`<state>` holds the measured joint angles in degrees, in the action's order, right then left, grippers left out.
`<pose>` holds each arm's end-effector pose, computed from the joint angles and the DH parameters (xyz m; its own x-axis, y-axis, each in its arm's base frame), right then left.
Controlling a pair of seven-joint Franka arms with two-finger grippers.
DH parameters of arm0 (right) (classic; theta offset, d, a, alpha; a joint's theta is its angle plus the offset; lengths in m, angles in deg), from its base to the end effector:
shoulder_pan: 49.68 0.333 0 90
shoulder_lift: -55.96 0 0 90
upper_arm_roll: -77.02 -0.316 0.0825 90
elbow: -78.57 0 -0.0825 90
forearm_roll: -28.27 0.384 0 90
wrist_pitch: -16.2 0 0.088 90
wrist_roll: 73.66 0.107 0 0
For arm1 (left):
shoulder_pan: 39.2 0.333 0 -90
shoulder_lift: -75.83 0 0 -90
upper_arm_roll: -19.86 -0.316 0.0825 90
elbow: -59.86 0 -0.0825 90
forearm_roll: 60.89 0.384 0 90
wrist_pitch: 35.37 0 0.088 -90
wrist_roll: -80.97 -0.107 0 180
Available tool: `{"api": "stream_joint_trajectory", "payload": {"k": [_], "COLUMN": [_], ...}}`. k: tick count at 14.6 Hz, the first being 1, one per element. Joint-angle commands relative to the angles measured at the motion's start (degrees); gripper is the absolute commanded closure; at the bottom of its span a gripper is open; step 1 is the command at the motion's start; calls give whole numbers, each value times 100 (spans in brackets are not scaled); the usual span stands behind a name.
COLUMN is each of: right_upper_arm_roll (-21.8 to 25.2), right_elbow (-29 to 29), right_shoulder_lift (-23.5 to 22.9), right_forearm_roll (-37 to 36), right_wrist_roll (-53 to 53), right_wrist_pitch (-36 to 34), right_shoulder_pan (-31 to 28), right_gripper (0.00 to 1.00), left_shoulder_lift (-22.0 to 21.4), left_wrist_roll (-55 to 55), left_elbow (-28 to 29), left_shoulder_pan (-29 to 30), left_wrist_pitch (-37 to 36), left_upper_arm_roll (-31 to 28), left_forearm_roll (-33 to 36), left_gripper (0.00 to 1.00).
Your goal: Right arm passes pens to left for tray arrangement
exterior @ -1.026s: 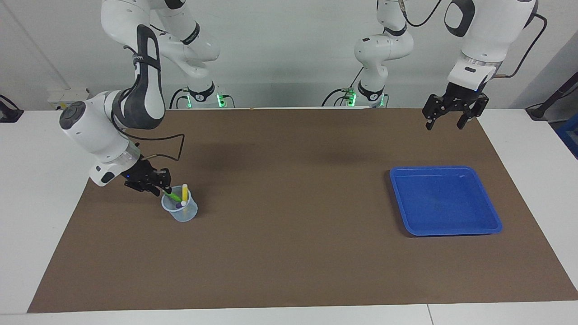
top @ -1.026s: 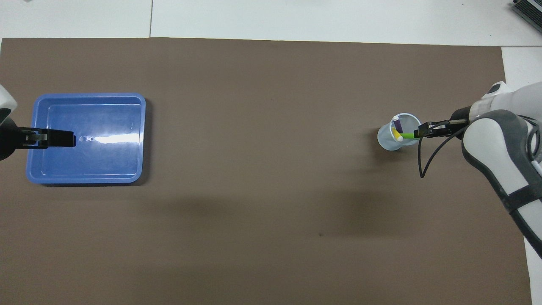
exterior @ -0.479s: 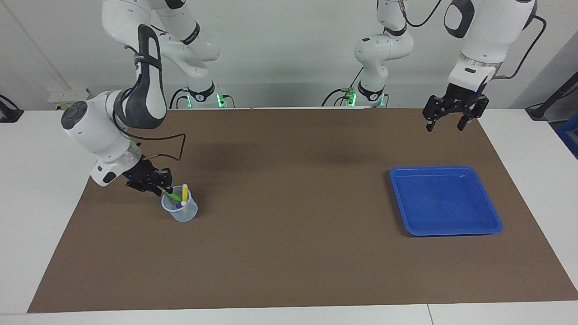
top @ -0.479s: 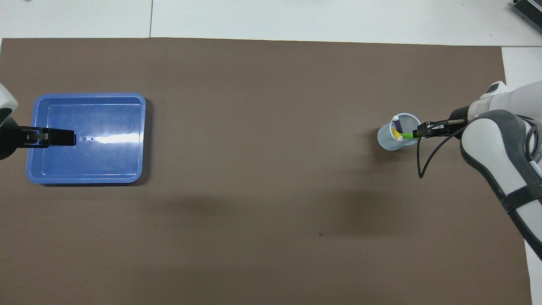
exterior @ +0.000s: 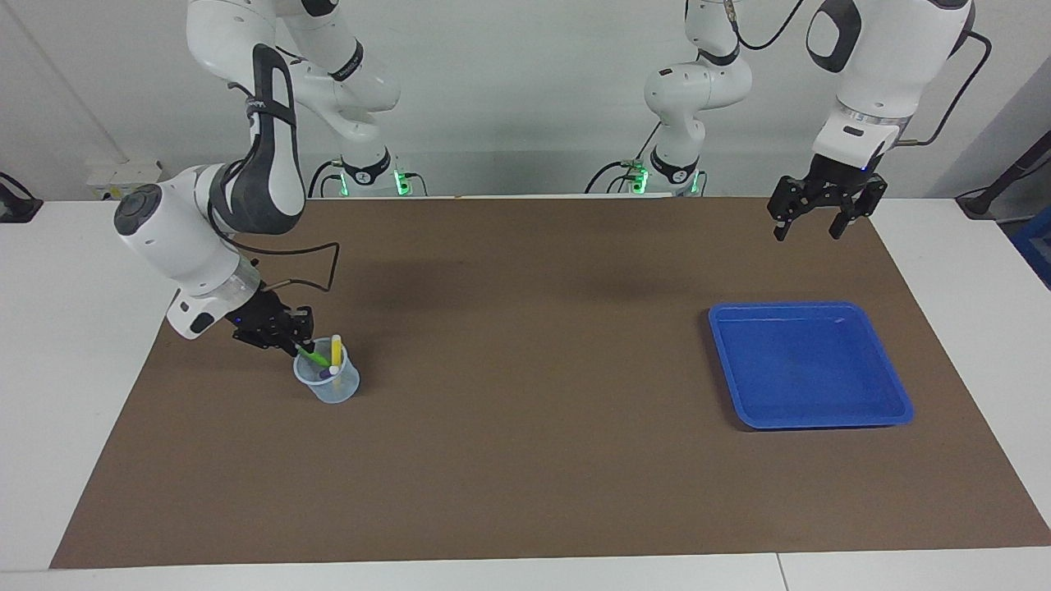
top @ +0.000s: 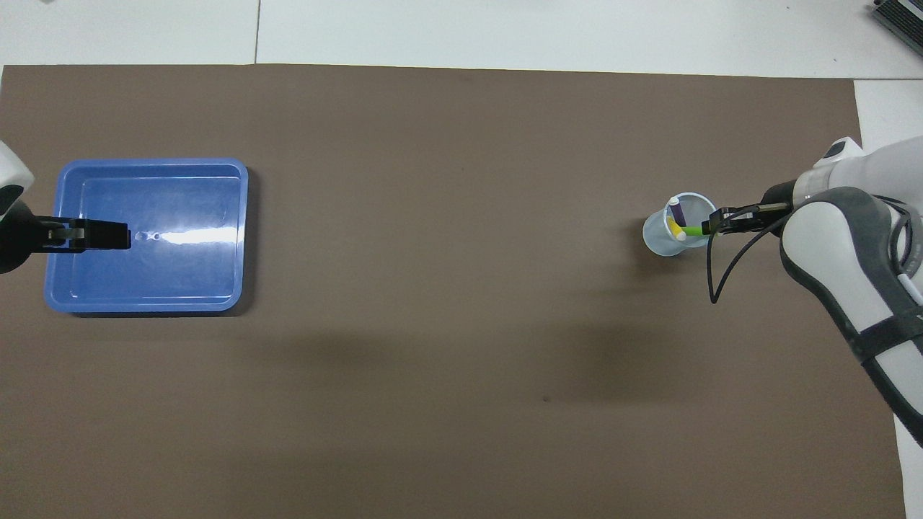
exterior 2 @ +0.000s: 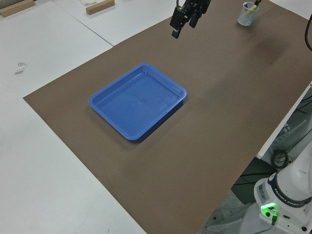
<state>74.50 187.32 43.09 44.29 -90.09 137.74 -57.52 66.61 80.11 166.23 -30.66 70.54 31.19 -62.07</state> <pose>0.6082 -0.0453 0.3862 0.9980 0.0395 0.0500 0.0504 -0.9694 -0.2401 0.5252 -0.0343 0.5981 0.9870 -0.0597 0.1491 -0.0584 -0.9982 -0.0133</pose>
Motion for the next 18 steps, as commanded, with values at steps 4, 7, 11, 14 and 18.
{"api": "stream_joint_trajectory", "payload": {"k": [4, 7, 11, 14, 18], "right_upper_arm_roll": [-11, -20, -20, -64, -81], "right_elbow": [6, 6, -108, -222, -336], "right_shoulder_lift": [48, 48, 21, 56, 153], "right_forearm_roll": [-21, -21, -21, -21, -134], "right_wrist_roll": [-62, -71, -79, -53, -53], "right_wrist_pitch": [1, 1, -69, -130, -175], "right_shoulder_pan": [-16, -16, -25, -16, 167], "right_gripper": [100, 100, 100, 100, 100], "left_shoulder_lift": [-194, -194, -203, -220, -229], "left_wrist_roll": [-2, 16, 16, 16, 16], "left_elbow": [235, 243, 270, 340, 375], "left_shoulder_pan": [-19, -28, -28, -28, -28], "left_wrist_pitch": [141, 141, 167, 263, 351], "left_upper_arm_roll": [-26, -26, -17, -17, -17], "left_forearm_roll": [66, 66, 66, 66, 66], "left_gripper": [6, 7, 8, 8, 8]}}
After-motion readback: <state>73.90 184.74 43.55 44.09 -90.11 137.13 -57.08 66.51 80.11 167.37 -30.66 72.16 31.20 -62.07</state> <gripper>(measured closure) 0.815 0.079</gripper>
